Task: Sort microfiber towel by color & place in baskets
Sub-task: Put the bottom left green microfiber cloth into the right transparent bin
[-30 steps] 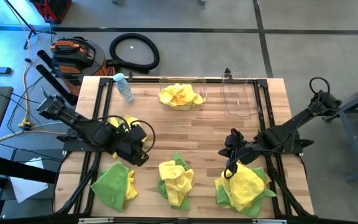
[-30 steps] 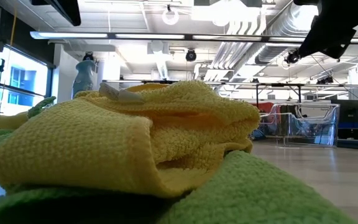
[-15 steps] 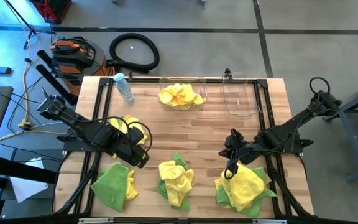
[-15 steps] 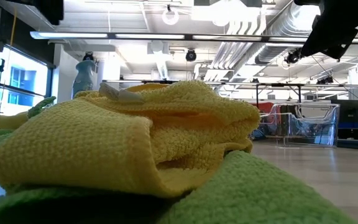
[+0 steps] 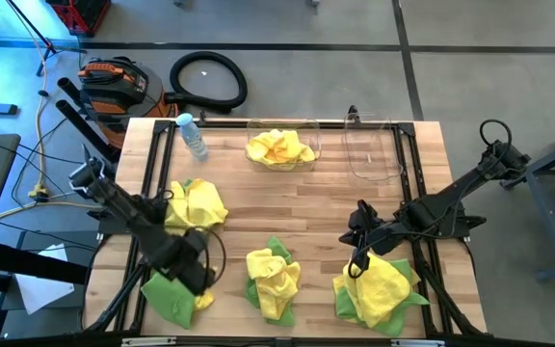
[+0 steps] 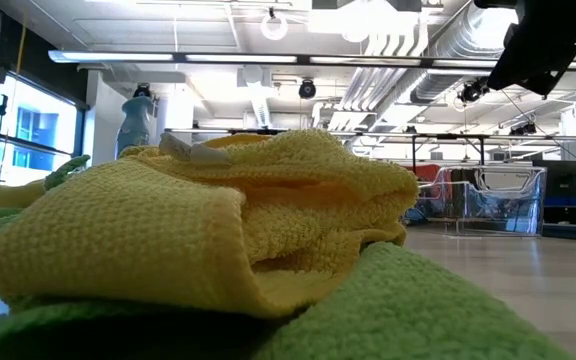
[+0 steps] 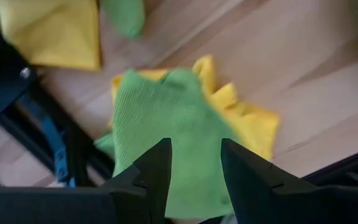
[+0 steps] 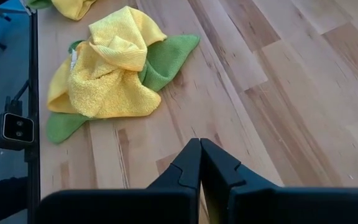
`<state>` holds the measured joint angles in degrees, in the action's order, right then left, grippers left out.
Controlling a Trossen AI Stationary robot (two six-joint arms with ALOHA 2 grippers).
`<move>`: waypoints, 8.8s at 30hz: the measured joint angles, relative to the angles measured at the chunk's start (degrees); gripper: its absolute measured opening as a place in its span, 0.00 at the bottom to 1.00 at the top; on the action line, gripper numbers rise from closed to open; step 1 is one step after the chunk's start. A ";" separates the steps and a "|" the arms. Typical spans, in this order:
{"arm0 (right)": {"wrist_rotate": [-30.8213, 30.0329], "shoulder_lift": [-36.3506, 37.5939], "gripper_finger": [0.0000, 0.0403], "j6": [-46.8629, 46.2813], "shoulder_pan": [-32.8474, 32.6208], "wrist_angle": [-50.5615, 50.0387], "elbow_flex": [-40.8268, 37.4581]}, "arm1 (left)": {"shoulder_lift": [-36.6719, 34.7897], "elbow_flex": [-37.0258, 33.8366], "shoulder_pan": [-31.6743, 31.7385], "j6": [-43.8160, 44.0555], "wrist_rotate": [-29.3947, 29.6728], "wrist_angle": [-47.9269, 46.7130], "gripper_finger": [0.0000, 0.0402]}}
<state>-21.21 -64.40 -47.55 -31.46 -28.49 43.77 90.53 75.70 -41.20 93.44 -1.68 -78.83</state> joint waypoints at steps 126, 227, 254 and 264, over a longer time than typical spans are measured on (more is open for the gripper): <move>-3.19 -0.02 0.00 1.17 0.03 0.04 0.04 | 6.57 -17.60 -5.85 0.44 -19.01 12.12 0.05; -17.45 -27.54 0.47 32.39 24.41 20.27 26.25 | 12.65 31.76 56.16 -99.66 -15.71 19.15 0.00; -13.00 -25.07 0.02 15.74 24.33 6.81 26.23 | 8.29 31.67 61.39 -104.49 -15.99 14.34 0.27; -17.74 -13.71 0.01 9.95 23.90 -3.24 26.23 | -0.86 31.53 63.46 -104.69 -12.86 11.02 0.26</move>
<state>-38.96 -78.11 -37.60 -7.56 -31.73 70.00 89.67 107.23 22.26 -11.25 -14.54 -67.81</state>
